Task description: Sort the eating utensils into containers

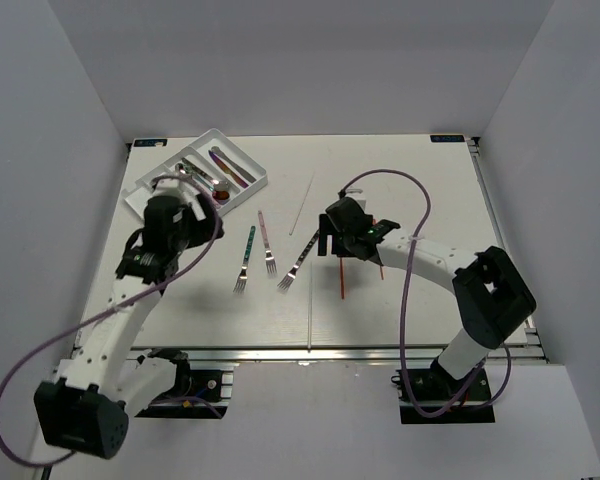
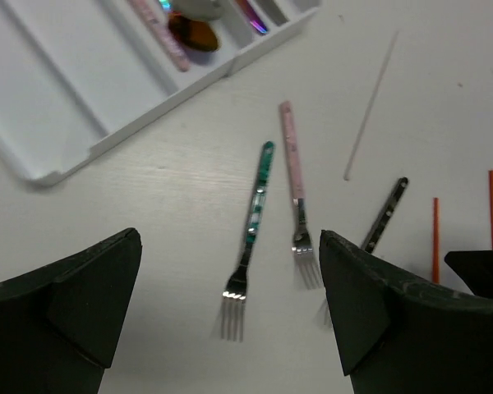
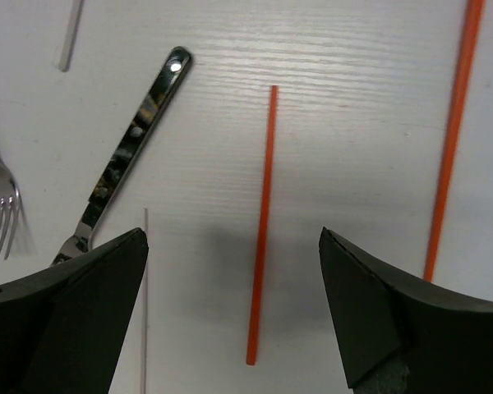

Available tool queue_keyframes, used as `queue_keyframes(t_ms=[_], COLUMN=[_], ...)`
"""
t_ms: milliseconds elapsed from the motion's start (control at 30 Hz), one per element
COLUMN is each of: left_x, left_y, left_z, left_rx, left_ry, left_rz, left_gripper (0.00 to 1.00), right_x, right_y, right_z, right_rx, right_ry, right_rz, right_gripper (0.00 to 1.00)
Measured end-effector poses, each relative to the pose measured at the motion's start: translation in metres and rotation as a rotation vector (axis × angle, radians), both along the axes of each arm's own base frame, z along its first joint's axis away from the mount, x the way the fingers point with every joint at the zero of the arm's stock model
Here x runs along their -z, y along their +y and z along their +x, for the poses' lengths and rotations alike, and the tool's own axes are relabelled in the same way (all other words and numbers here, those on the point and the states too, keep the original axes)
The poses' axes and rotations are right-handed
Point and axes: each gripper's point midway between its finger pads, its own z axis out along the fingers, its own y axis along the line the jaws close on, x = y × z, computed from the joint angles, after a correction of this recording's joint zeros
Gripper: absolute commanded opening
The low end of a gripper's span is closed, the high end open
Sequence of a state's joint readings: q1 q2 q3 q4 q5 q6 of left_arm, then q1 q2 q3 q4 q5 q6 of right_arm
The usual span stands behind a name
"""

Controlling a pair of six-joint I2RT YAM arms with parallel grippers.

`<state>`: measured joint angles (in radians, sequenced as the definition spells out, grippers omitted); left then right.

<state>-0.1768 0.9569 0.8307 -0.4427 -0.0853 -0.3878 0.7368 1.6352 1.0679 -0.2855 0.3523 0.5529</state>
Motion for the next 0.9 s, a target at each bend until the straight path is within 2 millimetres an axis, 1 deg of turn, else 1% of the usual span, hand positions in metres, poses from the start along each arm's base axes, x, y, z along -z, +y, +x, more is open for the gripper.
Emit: queue_keyframes(t_ms=[33,100,133,167,233,300,367,467,500,600,667,733,767,833,900], left_x=[-0.007,-0.012,-0.01,-0.005,0.016,0.042,0.07,0.107,0.117,0.134,0.142,0.15,0.153,0.161,0.171], left_y=[-0.014,-0.047,-0.059,-0.067,-0.071,-0.071,-0.074,-0.08,-0.083,-0.088,-0.089,-0.088,-0.088,-0.087,-0.085], left_z=[0.007,0.023,0.031,0.038,0.05,0.06,0.068,0.067,0.067,0.066,0.065,0.065,0.064,0.062,0.058], left_rx=[0.03,0.094,0.113,0.117,0.091,0.066,0.061,0.078,0.09,0.108,0.108,0.105,0.104,0.1,0.097], left_ry=[-0.007,0.012,0.022,0.041,0.099,0.17,0.242,0.336,0.361,0.401,0.42,0.435,0.442,0.46,0.482], left_rz=[0.01,0.016,0.018,0.023,0.046,0.068,0.082,0.085,0.079,0.074,0.075,0.078,0.081,0.085,0.092], left_gripper=[0.98,0.98,0.98,0.98,0.96,0.92,0.92,0.89,0.84,0.78,0.71,0.69,0.64,0.61,0.55], right_x=[-0.001,-0.005,-0.008,-0.013,-0.025,-0.036,-0.042,-0.039,-0.036,-0.028,-0.025,-0.024,-0.024,-0.026,-0.025], right_y=[-0.004,-0.021,-0.03,-0.038,-0.048,-0.047,-0.045,-0.047,-0.047,-0.049,-0.048,-0.047,-0.045,-0.042,-0.04], right_z=[0.001,0.004,0.006,0.008,0.012,0.013,0.011,0.004,0.002,-0.004,-0.007,-0.008,-0.008,-0.007,-0.007], right_rx=[0.014,0.052,0.071,0.088,0.105,0.091,0.063,0.027,0.012,-0.017,-0.033,-0.047,-0.055,-0.068,-0.079], right_ry=[-0.003,-0.011,-0.017,-0.028,-0.055,-0.08,-0.096,-0.091,-0.083,-0.063,-0.055,-0.049,-0.051,-0.057,-0.059], right_rz=[0.014,0.033,0.04,0.044,0.056,0.072,0.079,0.064,0.057,0.041,0.04,0.042,0.046,0.056,0.066], right_gripper=[0.89,0.89,0.89,0.89,0.89,0.89,0.89,0.89,0.89,0.89,0.89,0.89,0.89,0.89,0.89])
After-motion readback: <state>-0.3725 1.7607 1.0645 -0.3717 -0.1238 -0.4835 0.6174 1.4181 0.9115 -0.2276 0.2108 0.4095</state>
